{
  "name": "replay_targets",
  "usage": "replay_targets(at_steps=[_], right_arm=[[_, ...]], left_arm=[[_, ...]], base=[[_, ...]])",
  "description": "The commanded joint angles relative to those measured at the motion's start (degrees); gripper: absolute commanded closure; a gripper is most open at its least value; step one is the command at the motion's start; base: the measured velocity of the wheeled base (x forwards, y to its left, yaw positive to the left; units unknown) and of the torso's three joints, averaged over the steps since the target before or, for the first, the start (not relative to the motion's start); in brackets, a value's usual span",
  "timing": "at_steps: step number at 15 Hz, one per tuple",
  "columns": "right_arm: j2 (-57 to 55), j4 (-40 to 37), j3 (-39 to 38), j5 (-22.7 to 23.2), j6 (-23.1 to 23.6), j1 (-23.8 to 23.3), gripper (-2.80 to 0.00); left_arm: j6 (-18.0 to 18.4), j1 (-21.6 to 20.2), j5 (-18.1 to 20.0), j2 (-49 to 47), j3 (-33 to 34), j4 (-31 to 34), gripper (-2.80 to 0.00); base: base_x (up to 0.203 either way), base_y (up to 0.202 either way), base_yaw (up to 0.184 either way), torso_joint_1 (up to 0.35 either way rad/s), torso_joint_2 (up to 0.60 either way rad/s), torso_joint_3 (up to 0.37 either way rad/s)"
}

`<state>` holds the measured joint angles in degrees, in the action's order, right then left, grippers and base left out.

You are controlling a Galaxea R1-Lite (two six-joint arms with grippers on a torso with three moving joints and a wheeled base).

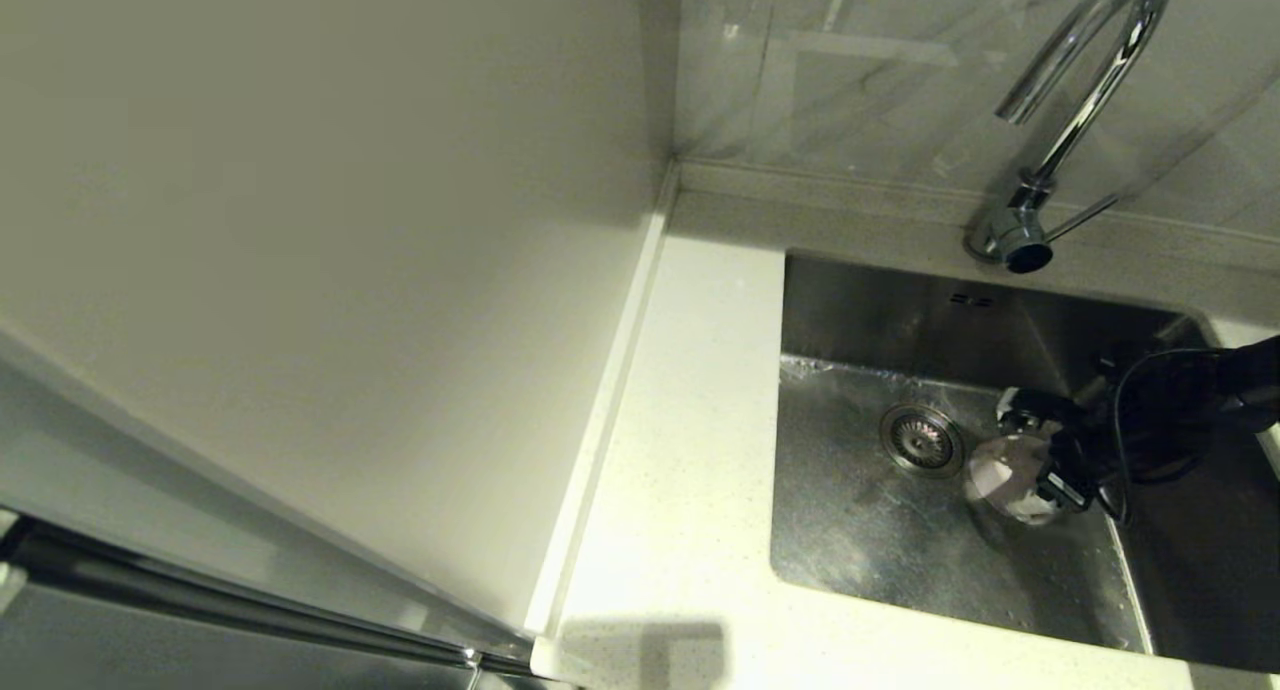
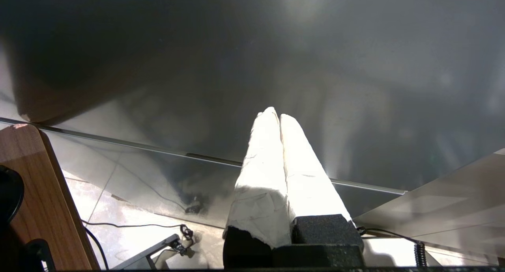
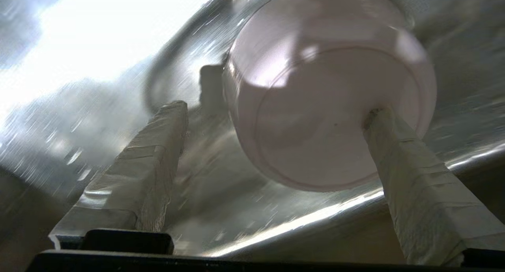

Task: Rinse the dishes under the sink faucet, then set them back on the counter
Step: Put a bowl back to the table from the sink

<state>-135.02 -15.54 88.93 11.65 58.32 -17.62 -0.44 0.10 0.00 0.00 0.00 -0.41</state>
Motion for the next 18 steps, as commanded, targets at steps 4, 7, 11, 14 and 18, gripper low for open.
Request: replay_targets(at_steps=[4,7,11,14,18], right_arm=[[-2.0,0.0,0.9,-0.1,0.2,0.4,-2.8],[-2.0,0.1,1.3,-0.1,0.1,0.3,-2.8],[-1.7,0.2,4.3,-0.1,-3.9,0.3,-2.8],[-1.3,2.4,5.3,-0.1,-7.9,0.2,-2.8],[1.8,4.5,4.9,0.0,-10.1,-1.4,-2.8]], left_arm=[[0.0,0.0,0.0,0.0,0.2,0.0,0.0],[0.0,0.0,0.0,0.0,0.2,0.0,0.0],[0.0,0.0,0.0,0.0,0.2,0.0,0.0],[0.0,0.0,0.0,0.0,0.2,0.0,0.0],[0.0,0.0,0.0,0.0,0.2,0.0,0.0]], base=[[0.0,0.0,0.0,0.0,0.0,0.0],[0.0,0.0,0.0,0.0,0.0,0.0],[0.0,0.0,0.0,0.0,0.0,0.0],[0.0,0.0,0.0,0.0,0.0,0.0],[0.0,0.0,0.0,0.0,0.0,0.0]])
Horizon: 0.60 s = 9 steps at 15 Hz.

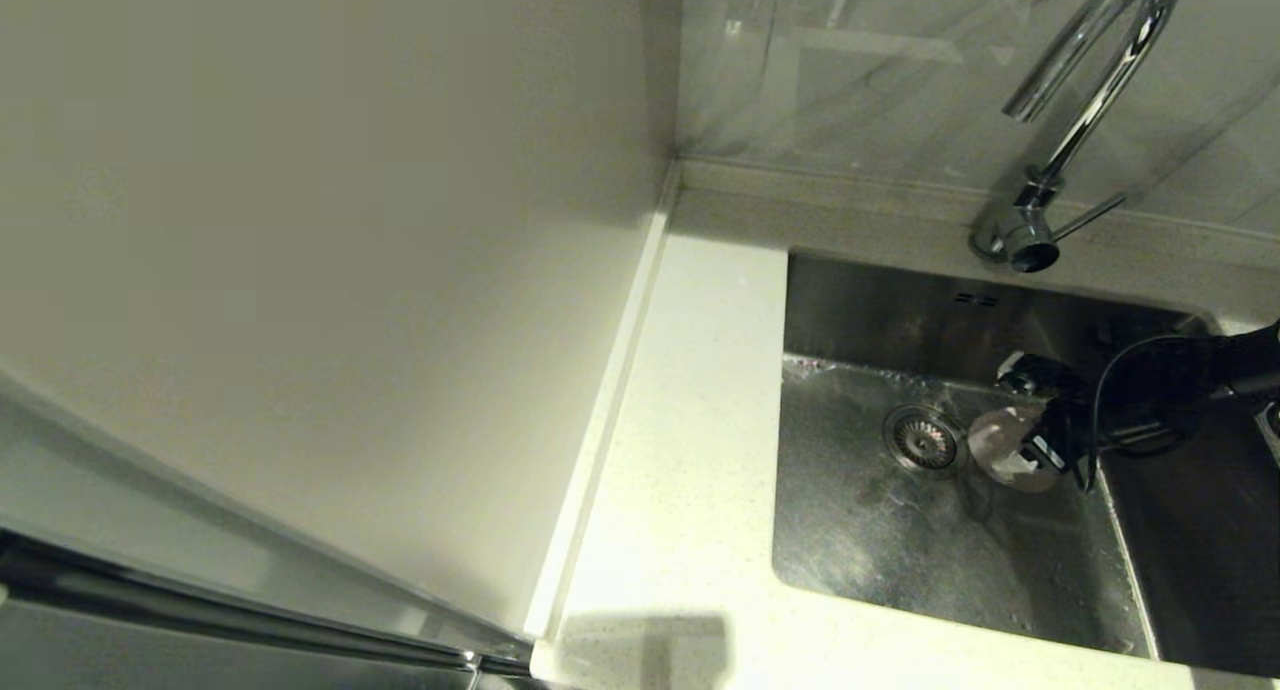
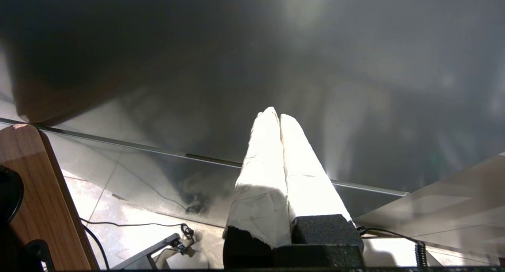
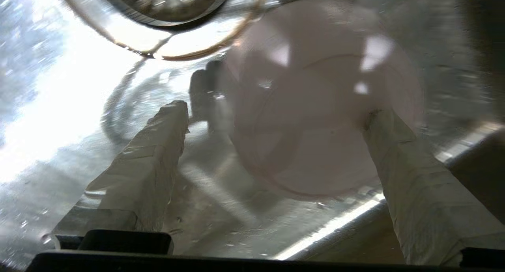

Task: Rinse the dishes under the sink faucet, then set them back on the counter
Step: Put a bowl back to the table from the sink

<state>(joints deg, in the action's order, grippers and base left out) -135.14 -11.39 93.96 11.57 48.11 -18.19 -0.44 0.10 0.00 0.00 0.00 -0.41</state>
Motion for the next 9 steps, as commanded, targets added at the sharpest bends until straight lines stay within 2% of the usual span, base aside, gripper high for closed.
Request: replay_targets(at_steps=[1,5,9], right_arm=[[2.5,1.5,-0.3,0.3,0.1,-1.7,-2.8],[3.6,7.7,-0.5,0.4,-1.2,-4.1,-2.8],[4.8,7.7,-5.0,0.6,-4.0,-4.1,-2.8]], left_arm=[[0.0,0.0,0.0,0.0,0.2,0.0,0.0],[0.0,0.0,0.0,0.0,0.2,0.0,0.0],[0.0,0.0,0.0,0.0,0.2,0.0,0.0]], base=[[0.0,0.0,0.0,0.0,0.0,0.0],[0.0,0.0,0.0,0.0,0.0,0.0],[0.0,0.0,0.0,0.0,0.0,0.0]])
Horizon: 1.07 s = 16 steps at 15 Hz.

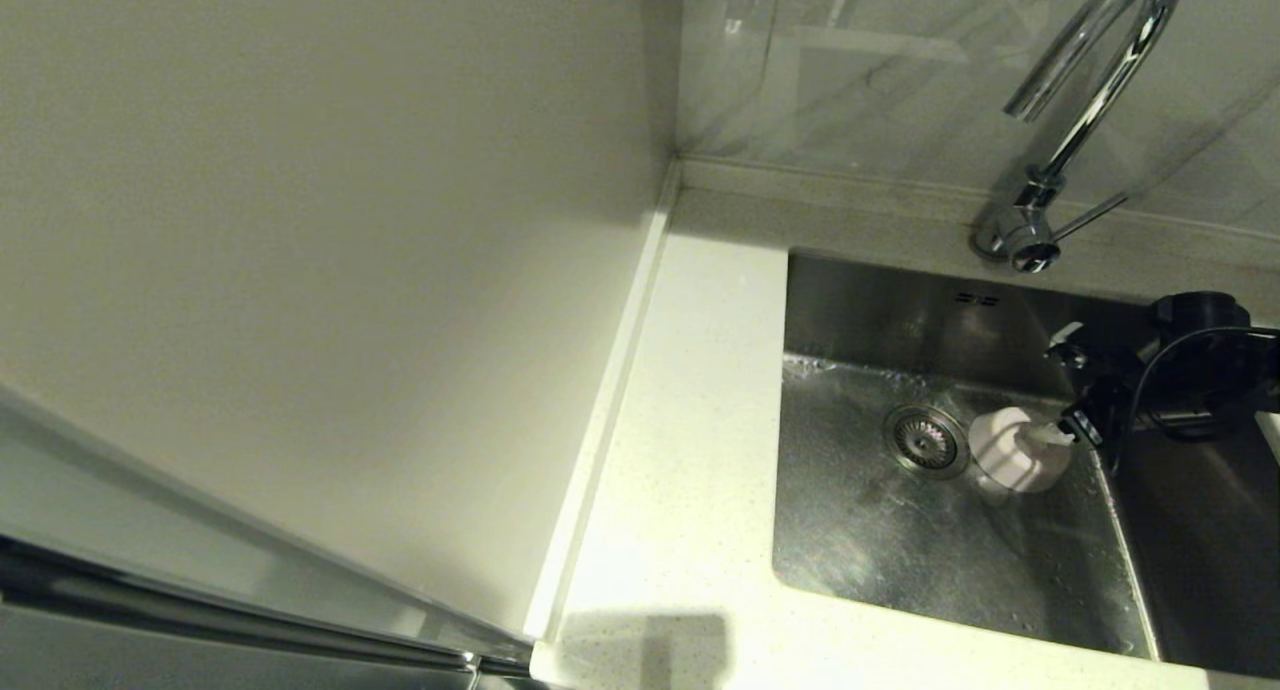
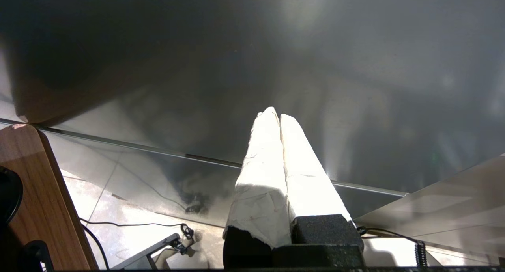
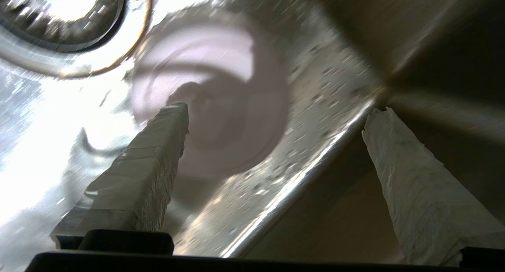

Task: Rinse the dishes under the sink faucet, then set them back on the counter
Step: Put a bowl back to the table from the sink

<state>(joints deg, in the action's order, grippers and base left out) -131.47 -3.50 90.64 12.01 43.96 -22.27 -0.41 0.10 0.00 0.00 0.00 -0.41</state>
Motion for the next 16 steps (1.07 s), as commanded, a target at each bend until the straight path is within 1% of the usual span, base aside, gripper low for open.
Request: replay_targets(at_steps=[1,2,4,5,11,13,15,16], right_arm=[[1.7,-0.6,-2.9,0.2,0.2,-0.1,-2.8],[2.6,-1.4,-3.8,0.3,0.2,0.0,-2.8],[2.7,-2.8,-4.4,2.7,0.4,0.0,-2.8],[2.3,-2.9,-4.5,3.2,0.4,0.2,-2.8],[-2.8,-2.2,-1.9,3.7,0.4,2.4,-2.8],[-4.7,-0.2,-0.4,3.5,0.4,3.0,-2.8],[-6.0,4.6,-0.2,3.3,0.4,3.3,-2.8],[-6.5,5.3,-0.2,3.1,0.4,3.6,-2.8]], left_arm=[[0.0,0.0,0.0,0.0,0.2,0.0,0.0],[0.0,0.0,0.0,0.0,0.2,0.0,0.0],[0.0,0.0,0.0,0.0,0.2,0.0,0.0],[0.0,0.0,0.0,0.0,0.2,0.0,0.0],[0.0,0.0,0.0,0.0,0.2,0.0,0.0],[0.0,0.0,0.0,0.0,0.2,0.0,0.0],[0.0,0.0,0.0,0.0,0.2,0.0,0.0],[0.0,0.0,0.0,0.0,0.2,0.0,0.0]], base=[[0.0,0.0,0.0,0.0,0.0,0.0],[0.0,0.0,0.0,0.0,0.0,0.0],[0.0,0.0,0.0,0.0,0.0,0.0],[0.0,0.0,0.0,0.0,0.0,0.0],[0.0,0.0,0.0,0.0,0.0,0.0],[0.0,0.0,0.0,0.0,0.0,0.0],[0.0,0.0,0.0,0.0,0.0,0.0],[0.0,0.0,0.0,0.0,0.0,0.0]])
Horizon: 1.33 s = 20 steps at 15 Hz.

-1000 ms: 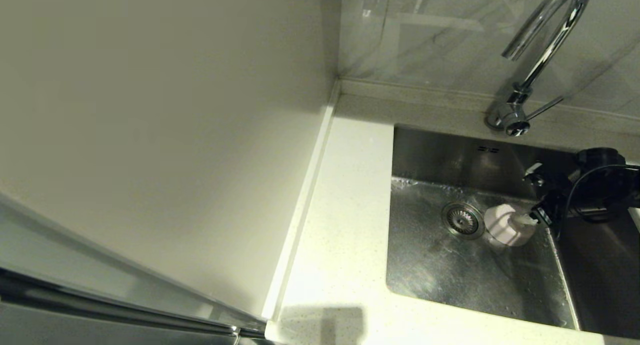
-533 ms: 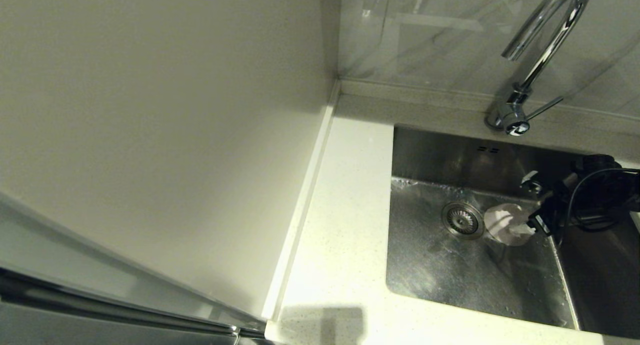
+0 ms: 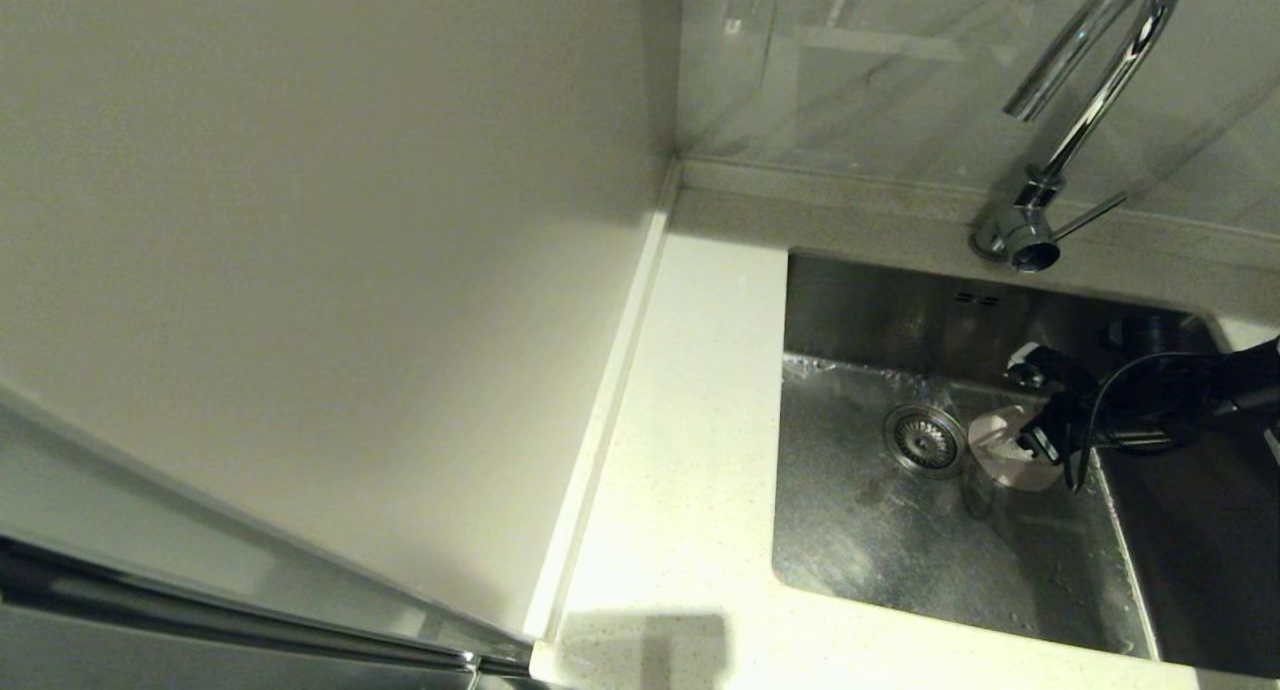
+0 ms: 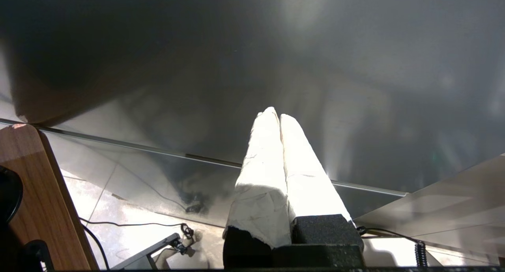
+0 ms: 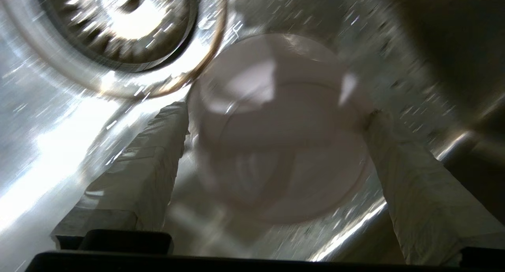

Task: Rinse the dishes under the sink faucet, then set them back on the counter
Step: Put a bowl back to the table from the sink

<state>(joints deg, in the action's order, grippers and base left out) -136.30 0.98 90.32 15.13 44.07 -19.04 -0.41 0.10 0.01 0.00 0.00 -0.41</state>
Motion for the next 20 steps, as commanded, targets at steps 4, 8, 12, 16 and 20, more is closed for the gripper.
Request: replay_targets(at_steps=[4,8,12,16,20], right_arm=[[-2.4,1.7,0.2,-2.9,0.2,2.2,-2.8],[-3.7,1.9,-0.1,-5.7,0.1,3.5,-2.8],[-6.4,6.9,2.4,-9.6,-1.0,4.1,-2.8],[-6.7,7.5,4.4,-12.4,-1.1,4.3,-2.8],[-5.6,7.3,6.5,-12.3,-3.3,4.5,-2.8]], left_arm=[[0.0,0.0,0.0,0.0,0.2,0.0,0.0],[0.0,0.0,0.0,0.0,0.2,0.0,0.0],[0.0,0.0,0.0,0.0,0.2,0.0,0.0],[0.0,0.0,0.0,0.0,0.2,0.0,0.0],[0.0,0.0,0.0,0.0,0.2,0.0,0.0]], base=[[0.0,0.0,0.0,0.0,0.0,0.0],[0.0,0.0,0.0,0.0,0.0,0.0],[0.0,0.0,0.0,0.0,0.0,0.0],[0.0,0.0,0.0,0.0,0.0,0.0],[0.0,0.0,0.0,0.0,0.0,0.0]])
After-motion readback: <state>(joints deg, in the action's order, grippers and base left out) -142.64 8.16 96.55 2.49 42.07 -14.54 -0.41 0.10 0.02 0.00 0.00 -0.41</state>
